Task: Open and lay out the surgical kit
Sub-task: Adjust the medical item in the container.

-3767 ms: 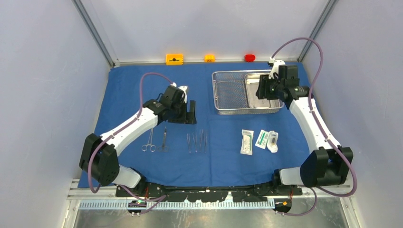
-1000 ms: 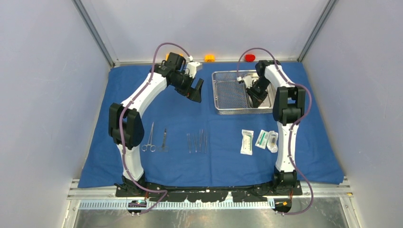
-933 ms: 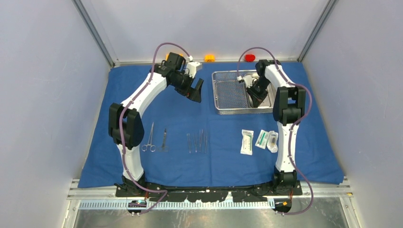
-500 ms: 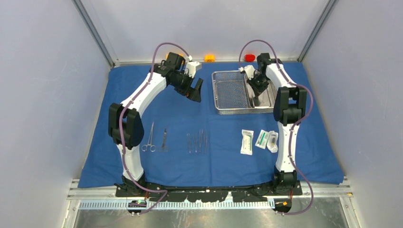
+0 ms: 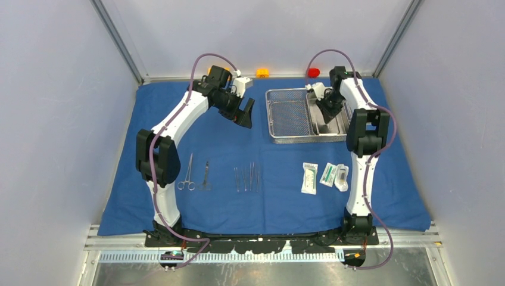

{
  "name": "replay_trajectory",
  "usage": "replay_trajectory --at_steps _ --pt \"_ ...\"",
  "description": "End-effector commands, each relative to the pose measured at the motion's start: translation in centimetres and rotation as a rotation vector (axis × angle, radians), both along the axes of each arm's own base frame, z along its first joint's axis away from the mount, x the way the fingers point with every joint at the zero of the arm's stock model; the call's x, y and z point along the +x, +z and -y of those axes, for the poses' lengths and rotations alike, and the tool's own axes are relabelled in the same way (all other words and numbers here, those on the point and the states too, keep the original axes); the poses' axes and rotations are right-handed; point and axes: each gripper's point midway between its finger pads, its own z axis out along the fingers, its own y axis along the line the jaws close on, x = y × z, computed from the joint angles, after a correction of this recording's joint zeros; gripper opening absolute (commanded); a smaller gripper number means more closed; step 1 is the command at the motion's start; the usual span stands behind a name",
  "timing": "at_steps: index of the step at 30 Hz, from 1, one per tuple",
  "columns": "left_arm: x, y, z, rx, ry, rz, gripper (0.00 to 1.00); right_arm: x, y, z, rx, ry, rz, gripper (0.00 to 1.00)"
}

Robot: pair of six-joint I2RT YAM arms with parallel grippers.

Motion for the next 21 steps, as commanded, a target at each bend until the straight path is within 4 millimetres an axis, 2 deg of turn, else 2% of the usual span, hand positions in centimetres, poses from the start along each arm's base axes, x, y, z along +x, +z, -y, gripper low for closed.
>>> replay_trajectory --at_steps 1,4,8,21 --pt "0.1 3.2 0.4 -0.057 -0.005 0.056 0.91 -2.4 3.9 0.5 0.012 0.076 -0.025 0.00" --pt "0.0 3.3 0.4 -0.061 -0.005 0.058 0.91 -3.0 3.8 1.9 0.016 0.050 -0.051 0.00" --pt "0.0 3.4 0.4 -0.062 -0.004 0.060 0.91 -4.1 3.6 2.4 0.020 0.049 -0.094 0.00" --pt "0.1 3.3 0.5 -0.067 0.000 0.054 0.91 -6.4 3.5 2.3 0.043 0.081 -0.182 0.00"
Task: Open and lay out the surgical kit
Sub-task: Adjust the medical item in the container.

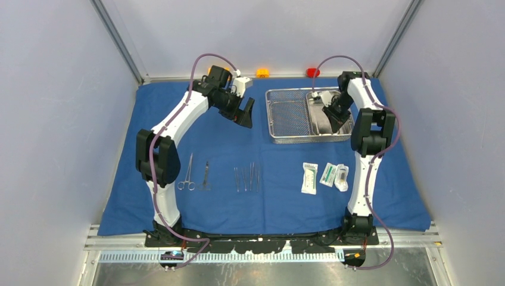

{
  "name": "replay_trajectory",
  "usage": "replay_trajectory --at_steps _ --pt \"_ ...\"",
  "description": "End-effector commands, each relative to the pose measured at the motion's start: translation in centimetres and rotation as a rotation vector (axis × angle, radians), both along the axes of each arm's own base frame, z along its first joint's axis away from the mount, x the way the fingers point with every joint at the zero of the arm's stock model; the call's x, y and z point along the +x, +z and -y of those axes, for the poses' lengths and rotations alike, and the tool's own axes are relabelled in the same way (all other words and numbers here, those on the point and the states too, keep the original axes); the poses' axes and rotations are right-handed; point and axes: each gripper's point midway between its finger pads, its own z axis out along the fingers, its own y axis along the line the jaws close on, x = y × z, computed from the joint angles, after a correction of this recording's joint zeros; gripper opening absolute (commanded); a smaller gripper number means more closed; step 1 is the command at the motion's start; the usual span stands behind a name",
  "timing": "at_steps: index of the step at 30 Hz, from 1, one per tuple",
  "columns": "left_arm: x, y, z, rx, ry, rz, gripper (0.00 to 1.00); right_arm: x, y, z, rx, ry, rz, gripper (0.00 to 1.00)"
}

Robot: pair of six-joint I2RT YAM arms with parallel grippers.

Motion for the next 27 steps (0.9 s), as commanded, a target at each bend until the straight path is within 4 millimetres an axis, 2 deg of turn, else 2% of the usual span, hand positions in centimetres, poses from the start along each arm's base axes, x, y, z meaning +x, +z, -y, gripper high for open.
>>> replay_trajectory --at_steps 1,14,27 --pt "0.2 3.3 0.4 -0.057 -0.009 0.067 0.91 -0.7 3.4 -0.6 0.030 0.042 0.028 0.00" --pt "0.1 3.4 0.3 -0.059 -0.009 0.067 0.91 -2.5 2.7 -0.8 0.054 0.097 -0.057 0.00" --pt "0.0 3.5 0.1 -0.052 -0.005 0.073 0.91 -2.7 4.2 -0.6 0.048 0.107 -0.036 0.00"
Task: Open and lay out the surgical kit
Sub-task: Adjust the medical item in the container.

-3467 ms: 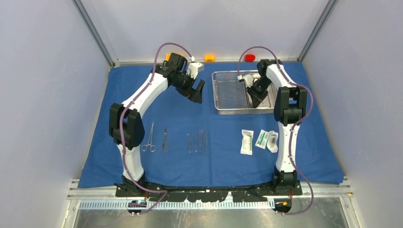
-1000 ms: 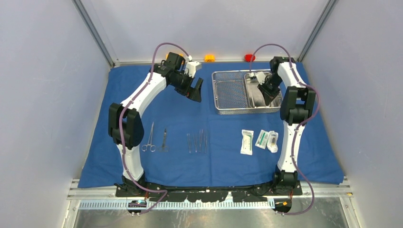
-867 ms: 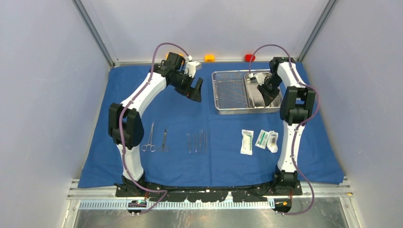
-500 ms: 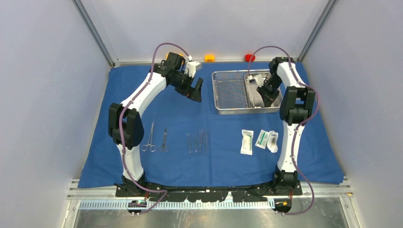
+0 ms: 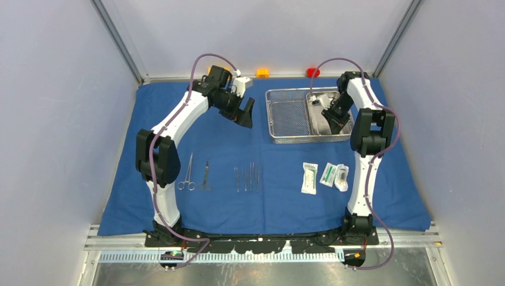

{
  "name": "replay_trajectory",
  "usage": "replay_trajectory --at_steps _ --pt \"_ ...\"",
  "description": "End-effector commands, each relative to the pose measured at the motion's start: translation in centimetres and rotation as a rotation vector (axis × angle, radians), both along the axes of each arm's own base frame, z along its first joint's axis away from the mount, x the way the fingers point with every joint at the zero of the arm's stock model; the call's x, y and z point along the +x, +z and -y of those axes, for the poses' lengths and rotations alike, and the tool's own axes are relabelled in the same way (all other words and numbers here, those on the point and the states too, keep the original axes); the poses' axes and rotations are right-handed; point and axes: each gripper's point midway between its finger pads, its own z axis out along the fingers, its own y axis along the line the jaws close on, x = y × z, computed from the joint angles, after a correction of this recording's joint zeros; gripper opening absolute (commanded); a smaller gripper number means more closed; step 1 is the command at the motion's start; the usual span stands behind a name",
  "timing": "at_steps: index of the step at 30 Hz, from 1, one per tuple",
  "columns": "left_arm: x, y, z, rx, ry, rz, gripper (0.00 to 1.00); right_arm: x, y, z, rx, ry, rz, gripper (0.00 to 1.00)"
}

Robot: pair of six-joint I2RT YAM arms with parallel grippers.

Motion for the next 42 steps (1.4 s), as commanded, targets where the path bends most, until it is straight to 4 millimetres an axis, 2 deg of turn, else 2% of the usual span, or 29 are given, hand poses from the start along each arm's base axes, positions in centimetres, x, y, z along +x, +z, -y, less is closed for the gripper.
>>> replay_trajectory --at_steps 1,10,21,28,42 --pt "0.0 3.4 0.0 -0.047 -0.002 0.075 0.91 -0.4 3.7 -0.1 0.006 0.026 0.047 0.00" --pt "0.1 3.5 0.1 -0.050 -0.001 0.075 0.91 -1.3 3.5 0.0 0.009 0.044 0.007 0.00" --pt "0.1 3.5 0.2 -0.053 -0.002 0.072 0.90 -1.3 -0.1 0.8 -0.038 0.027 -0.046 0.00" --pt "0.1 3.7 0.3 -0.061 -0.004 0.070 0.91 0.0 -1.7 1.7 -0.111 -0.038 0.014 0.00" --pt "0.2 3.5 0.3 -0.055 -0.002 0.066 0.91 2.7 -1.5 0.7 -0.076 -0.187 0.194 0.00"
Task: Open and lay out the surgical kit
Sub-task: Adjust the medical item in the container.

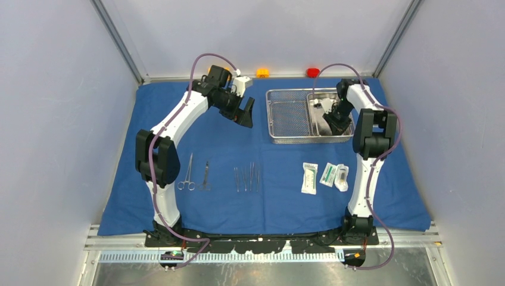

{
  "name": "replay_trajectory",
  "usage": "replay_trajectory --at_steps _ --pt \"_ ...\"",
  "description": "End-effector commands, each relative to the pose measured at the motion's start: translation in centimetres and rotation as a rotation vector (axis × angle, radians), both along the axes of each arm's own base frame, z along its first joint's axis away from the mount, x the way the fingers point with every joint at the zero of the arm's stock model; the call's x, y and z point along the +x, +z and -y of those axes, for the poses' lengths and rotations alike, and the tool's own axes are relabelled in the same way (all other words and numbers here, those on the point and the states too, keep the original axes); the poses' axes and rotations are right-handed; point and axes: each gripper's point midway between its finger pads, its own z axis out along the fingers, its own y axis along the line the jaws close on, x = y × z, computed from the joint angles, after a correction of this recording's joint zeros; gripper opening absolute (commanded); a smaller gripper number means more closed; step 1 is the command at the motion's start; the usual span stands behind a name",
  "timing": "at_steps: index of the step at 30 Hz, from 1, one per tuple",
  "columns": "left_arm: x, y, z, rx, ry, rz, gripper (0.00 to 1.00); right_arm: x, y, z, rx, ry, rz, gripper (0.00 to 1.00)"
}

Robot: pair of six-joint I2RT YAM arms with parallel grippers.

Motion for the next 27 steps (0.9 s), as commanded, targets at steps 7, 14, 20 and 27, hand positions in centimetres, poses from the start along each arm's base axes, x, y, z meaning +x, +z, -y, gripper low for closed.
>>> replay_trajectory --at_steps 7,14,20,27 --pt "0.3 3.2 0.1 -0.044 -0.001 0.066 0.90 5.4 2.2 -1.6 0.085 -0.139 0.282 0.00" --pt "0.3 3.2 0.1 -0.040 -0.002 0.068 0.91 7.9 2.0 -2.8 0.157 -0.249 0.349 0.00" --pt "0.4 3.1 0.2 -0.040 -0.002 0.065 0.90 10.8 2.9 -2.9 0.184 -0.362 0.465 0.00" --pt "0.4 3.0 0.2 -0.038 -0.004 0.061 0.91 12.4 5.6 -3.0 0.213 -0.410 0.553 0.00"
